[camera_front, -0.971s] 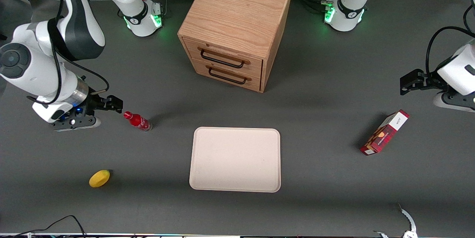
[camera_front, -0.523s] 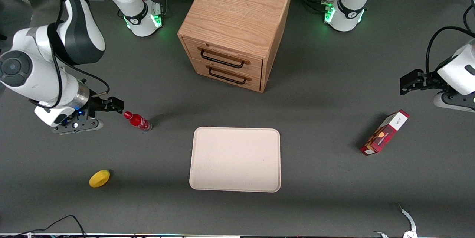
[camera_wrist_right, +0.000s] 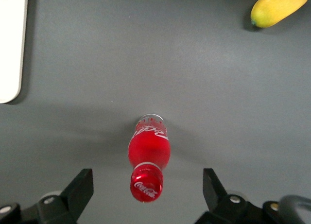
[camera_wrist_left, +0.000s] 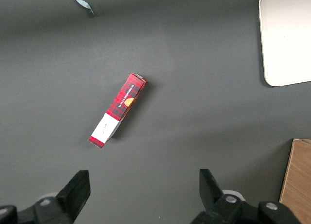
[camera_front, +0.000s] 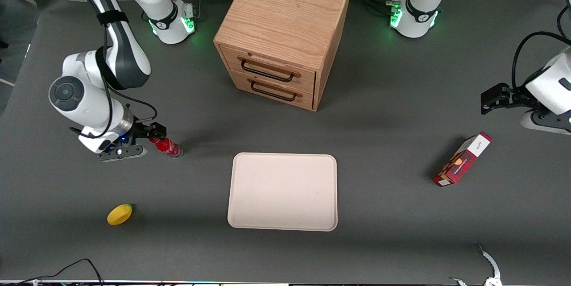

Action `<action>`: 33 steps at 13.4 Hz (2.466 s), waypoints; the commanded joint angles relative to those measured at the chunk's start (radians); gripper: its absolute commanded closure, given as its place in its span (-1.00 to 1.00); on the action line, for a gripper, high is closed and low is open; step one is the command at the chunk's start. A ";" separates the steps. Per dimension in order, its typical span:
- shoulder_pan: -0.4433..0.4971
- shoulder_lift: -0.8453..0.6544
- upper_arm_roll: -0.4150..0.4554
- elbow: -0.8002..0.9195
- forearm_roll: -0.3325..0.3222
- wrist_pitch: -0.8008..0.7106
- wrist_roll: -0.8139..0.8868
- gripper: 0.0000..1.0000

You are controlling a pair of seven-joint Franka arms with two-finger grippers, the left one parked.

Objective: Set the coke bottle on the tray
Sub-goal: 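Adjust the right gripper and close it on the bottle, then lift the bottle and carry it over the cream tray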

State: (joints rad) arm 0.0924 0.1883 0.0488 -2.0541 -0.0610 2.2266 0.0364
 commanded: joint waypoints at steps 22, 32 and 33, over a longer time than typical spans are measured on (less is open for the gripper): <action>-0.006 -0.063 0.003 0.220 0.000 -0.294 -0.036 1.00; 0.009 0.057 0.016 0.882 0.046 -0.826 -0.030 1.00; 0.010 0.098 0.025 0.923 0.072 -0.826 -0.030 1.00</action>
State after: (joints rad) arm 0.0961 0.2028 0.0658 -1.2383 -0.0288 1.4192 0.0198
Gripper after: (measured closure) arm 0.687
